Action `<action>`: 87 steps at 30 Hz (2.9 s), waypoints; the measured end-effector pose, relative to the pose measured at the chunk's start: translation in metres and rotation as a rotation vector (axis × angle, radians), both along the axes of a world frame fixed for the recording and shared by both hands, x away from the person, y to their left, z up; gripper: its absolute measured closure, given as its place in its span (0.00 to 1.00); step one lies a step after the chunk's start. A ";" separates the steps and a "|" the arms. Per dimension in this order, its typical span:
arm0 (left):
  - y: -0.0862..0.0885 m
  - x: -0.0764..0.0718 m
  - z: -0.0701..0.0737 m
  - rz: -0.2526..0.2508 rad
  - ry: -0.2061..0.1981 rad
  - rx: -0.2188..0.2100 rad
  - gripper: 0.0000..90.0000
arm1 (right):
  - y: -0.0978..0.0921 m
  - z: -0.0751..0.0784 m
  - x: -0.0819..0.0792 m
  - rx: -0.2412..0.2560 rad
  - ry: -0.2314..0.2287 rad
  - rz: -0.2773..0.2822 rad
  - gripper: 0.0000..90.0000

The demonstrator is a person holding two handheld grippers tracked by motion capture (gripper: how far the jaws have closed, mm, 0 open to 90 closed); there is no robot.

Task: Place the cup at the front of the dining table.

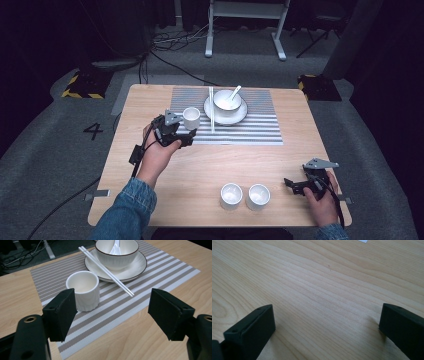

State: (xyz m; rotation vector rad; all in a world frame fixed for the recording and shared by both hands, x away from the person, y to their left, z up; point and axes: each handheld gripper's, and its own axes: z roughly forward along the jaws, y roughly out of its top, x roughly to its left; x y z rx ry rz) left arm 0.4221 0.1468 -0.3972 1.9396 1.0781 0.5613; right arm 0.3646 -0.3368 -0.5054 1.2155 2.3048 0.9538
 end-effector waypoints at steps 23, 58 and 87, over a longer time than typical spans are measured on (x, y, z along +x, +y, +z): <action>0.031 -0.081 -0.010 -0.015 -0.012 0.019 0.25 | 0.000 0.000 0.000 0.000 0.000 0.000 0.00; 0.066 -0.140 -0.069 0.008 0.013 -0.016 0.25 | 0.000 0.000 0.000 0.000 0.000 0.000 0.01; 0.077 -0.153 -0.109 0.003 0.164 0.076 0.24 | 0.000 0.000 0.000 0.000 0.000 0.000 0.01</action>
